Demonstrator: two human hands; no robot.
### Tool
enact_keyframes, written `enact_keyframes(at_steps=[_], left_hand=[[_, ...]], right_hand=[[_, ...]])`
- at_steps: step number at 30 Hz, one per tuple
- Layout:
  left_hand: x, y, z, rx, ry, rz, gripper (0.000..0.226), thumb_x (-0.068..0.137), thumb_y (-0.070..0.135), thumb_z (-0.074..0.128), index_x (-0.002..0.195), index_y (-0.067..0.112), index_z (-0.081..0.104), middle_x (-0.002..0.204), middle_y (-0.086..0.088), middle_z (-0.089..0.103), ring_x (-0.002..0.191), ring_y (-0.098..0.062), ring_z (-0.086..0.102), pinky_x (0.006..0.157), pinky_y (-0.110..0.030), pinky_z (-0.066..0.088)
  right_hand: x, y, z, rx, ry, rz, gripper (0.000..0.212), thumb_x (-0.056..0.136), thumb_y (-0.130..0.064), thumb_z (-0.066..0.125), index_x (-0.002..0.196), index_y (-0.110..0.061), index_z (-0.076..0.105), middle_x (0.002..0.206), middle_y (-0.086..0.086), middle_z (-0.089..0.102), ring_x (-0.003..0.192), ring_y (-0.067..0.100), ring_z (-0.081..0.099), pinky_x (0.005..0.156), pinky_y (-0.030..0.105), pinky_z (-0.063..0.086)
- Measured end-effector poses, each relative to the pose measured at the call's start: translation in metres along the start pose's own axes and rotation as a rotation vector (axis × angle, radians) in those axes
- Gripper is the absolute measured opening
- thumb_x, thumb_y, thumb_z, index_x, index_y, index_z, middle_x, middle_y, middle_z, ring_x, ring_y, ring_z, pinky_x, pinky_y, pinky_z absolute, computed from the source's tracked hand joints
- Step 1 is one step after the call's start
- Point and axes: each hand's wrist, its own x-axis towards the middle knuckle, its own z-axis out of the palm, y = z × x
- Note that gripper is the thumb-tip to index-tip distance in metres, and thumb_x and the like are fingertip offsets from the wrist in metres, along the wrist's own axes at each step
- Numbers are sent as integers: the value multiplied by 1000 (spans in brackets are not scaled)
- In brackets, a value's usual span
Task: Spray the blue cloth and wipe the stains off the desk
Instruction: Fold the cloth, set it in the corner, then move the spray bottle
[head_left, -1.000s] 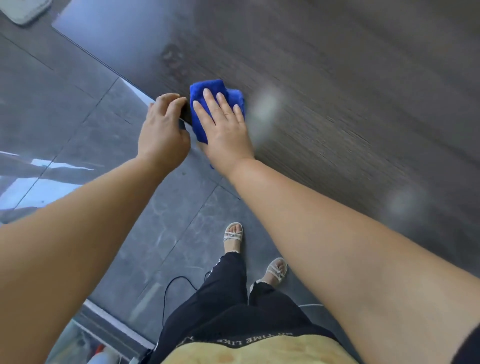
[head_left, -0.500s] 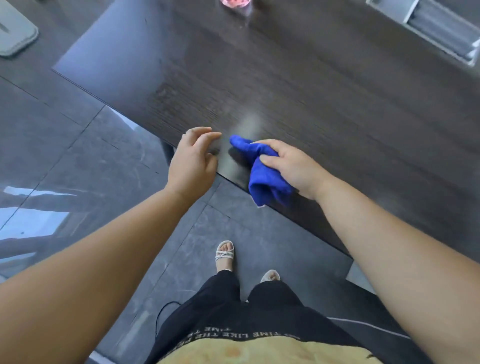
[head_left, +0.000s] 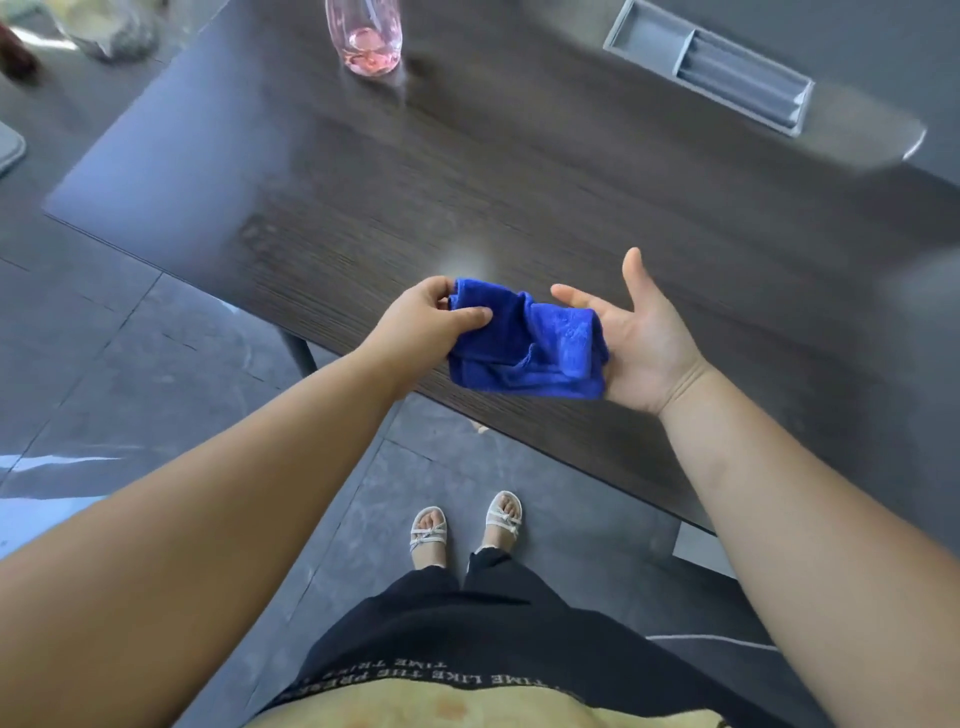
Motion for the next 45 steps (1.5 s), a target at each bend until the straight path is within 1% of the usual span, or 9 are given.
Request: enact_keyframes(at_steps=[5,10,18,23,28,32,36,42,45], left_hand=[[2,-5,14,2,39,-58,16,84,13,63,100,16,59,90,-1,65,89,-19,64,85,-35,52],[0,-8,28,-37,26,-77,12,88,12,60,98,16,59,90,-1,65,87,-18,63,80,-33,51],[7,-2,38,185,-45,-13,16,93,26,55,100,16,64,72,-1,57,45,-3,52,44,-17,43],[25,18,46,387,14,124,16,90,19,57,103,23,65,63,-7,65,42,-6,50,50,-20,45],[30,7,56,525,-3,141,37,84,0,50,108,23,64,81,-9,66,68,-22,61,71,-22,54],[22,-11,58,625,-63,1,32,81,9,48,99,29,66,66,3,61,47,-2,49,49,-4,37],[25,-12,60,704,35,10,6,84,26,59,84,20,61,69,10,59,69,-11,55,61,-16,41],[46,-5,69,712,134,10,60,76,40,72,122,14,44,95,7,56,88,-15,54,79,-30,45],[55,-7,74,831,75,15,46,78,38,69,119,20,56,99,2,60,96,-20,57,81,-29,44]], right_hand=[[-9,5,-32,-69,-102,-79,104,32,-51,91,124,-24,50,120,5,65,108,25,64,72,46,56],[0,6,-44,-279,140,-156,39,89,-14,61,127,-10,53,105,5,66,93,20,64,76,34,56],[-1,-13,-72,-533,207,-252,8,96,-22,51,91,-24,58,59,-12,58,43,6,48,37,14,33],[-2,-33,-90,-414,130,-465,30,92,8,47,82,-20,51,94,-11,67,81,2,65,62,19,51],[2,-24,-113,-898,150,-603,45,79,22,46,76,-21,59,112,2,64,102,0,61,91,16,45],[2,-9,-125,-1350,129,-601,47,73,19,43,76,-21,69,116,-2,65,113,10,53,107,25,32],[9,-14,-112,-1205,270,-592,26,80,3,55,85,-20,67,105,-6,61,103,16,57,93,38,46],[26,-20,-100,-1551,350,-320,56,76,-40,73,125,-21,53,124,2,50,118,23,43,97,34,38],[29,-18,-101,-1583,317,-277,41,83,-39,65,118,-21,55,121,0,55,112,22,50,85,29,36]])
